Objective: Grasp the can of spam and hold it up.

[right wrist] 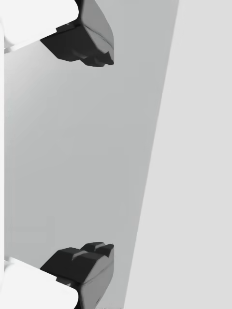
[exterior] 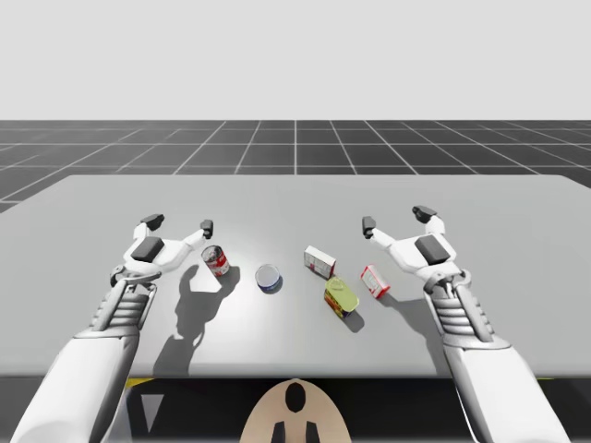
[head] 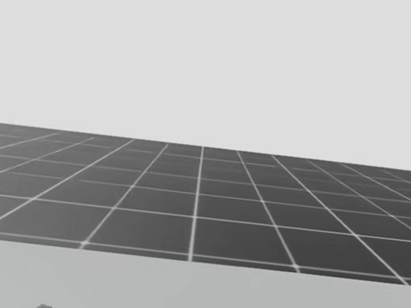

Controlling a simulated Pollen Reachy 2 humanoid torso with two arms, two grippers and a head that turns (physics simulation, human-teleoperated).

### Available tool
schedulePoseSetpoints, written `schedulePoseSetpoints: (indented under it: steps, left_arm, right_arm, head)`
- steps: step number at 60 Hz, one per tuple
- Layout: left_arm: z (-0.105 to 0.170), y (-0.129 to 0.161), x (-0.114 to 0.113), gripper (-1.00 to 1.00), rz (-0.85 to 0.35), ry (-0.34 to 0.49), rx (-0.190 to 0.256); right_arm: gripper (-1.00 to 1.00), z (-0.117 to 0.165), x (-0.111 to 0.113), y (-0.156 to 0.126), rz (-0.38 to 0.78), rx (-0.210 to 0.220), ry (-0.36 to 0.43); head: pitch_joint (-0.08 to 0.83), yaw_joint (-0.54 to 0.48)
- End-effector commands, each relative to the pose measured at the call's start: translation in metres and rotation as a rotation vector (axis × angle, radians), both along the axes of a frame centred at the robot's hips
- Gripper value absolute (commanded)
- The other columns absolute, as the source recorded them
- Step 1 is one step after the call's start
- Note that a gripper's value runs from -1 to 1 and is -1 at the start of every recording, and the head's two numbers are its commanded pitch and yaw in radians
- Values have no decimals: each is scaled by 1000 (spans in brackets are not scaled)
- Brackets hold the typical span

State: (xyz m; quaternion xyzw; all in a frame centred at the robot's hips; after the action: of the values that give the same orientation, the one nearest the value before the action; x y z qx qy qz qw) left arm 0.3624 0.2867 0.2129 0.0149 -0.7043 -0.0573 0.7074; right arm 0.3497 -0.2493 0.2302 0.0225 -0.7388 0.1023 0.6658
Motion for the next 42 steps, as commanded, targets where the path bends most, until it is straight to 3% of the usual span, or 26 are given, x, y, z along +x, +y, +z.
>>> schedulePoseSetpoints:
  steps: [1,18,42]
  left_arm:
    - [0,0,0,-1000,1,0,1]
    - [0,1,0,-1000,-2,0,-1]
    - [0,3,2,-1000,-7,-10,-2]
  right_arm:
    - [-1000,-1,-2,2,-20,21,-5]
    - [-1000,1,-1,0,-18,6,-7]
    - [-1000,2,0,-1,-26,-1,-14]
  head:
    - [-7,-5]
    - [77,7]
    - [440,13]
